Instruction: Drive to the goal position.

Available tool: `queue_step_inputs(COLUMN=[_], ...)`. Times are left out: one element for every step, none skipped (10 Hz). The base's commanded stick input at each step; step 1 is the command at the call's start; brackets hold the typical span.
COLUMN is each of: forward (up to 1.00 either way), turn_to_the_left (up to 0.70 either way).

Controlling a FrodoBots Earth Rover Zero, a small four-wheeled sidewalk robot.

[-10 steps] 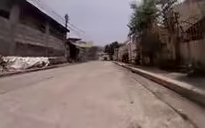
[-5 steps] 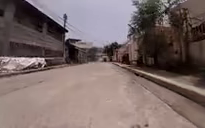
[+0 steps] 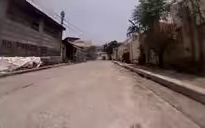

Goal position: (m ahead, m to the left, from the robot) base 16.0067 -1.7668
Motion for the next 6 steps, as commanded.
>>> queue_step_inputs(forward=[1.0,1.0,1.0,1.0,1.0,1.0], turn_to_the_left=[0.0,0.0,0.0,0.0,0.0,0.0])
